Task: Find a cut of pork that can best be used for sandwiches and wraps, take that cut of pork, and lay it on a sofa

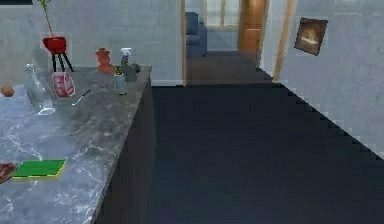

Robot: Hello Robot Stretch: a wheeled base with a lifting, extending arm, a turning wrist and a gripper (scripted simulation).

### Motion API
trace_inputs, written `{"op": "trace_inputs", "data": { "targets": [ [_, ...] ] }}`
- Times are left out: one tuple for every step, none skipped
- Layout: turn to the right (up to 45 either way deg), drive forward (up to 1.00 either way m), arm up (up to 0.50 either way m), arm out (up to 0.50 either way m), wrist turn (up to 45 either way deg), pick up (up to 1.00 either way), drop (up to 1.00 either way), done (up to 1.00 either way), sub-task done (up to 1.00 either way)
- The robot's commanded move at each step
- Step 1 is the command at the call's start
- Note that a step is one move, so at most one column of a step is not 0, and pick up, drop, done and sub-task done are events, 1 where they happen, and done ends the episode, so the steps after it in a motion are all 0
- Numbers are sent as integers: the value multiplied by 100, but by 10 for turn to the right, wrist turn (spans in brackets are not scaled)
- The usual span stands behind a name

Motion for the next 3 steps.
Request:
{"op": "trace_inputs", "data": {
  "targets": [
    [-30,0,0,0,0,0,0,0,0],
    [-450,0,0,0,0,0,0,0,0],
    [-450,0,0,0,0,0,0,0,0]
  ]
}}
